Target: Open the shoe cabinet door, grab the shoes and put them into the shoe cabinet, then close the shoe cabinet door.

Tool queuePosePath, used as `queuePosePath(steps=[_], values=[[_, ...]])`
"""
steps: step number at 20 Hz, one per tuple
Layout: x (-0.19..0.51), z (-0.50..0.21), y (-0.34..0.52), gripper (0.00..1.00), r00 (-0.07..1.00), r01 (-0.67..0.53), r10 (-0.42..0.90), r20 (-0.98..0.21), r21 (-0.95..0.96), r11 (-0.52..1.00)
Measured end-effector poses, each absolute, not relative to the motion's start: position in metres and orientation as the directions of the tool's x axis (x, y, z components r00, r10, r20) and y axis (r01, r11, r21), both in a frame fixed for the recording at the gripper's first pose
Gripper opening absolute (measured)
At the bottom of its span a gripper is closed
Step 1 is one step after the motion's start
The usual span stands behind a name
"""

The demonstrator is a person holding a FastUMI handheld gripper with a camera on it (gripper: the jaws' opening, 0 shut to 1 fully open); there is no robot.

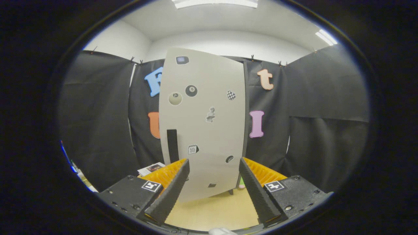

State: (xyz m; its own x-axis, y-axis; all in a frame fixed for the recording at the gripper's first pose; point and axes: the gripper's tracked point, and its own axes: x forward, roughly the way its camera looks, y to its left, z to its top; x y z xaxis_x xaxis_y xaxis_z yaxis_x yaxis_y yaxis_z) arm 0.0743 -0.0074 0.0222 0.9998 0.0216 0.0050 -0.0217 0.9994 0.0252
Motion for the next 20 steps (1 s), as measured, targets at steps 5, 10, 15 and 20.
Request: queuePosePath(steps=[5, 10, 15, 20], values=[[0.035, 0.031, -0.026, 1.00, 0.999, 0.023, -0.024, 0.024, 0.019, 1.000], [0.002, 0.027, -0.048, 1.00, 0.997, 0.076, -0.076, 0.026, 0.014, 0.997], [-0.016, 0.020, -0.062, 1.00, 0.995, 0.102, -0.102, 0.020, 0.001, 0.995], [-0.020, 0.016, -0.067, 1.00, 0.995, 0.103, -0.103, 0.011, 0.014, 0.995]])
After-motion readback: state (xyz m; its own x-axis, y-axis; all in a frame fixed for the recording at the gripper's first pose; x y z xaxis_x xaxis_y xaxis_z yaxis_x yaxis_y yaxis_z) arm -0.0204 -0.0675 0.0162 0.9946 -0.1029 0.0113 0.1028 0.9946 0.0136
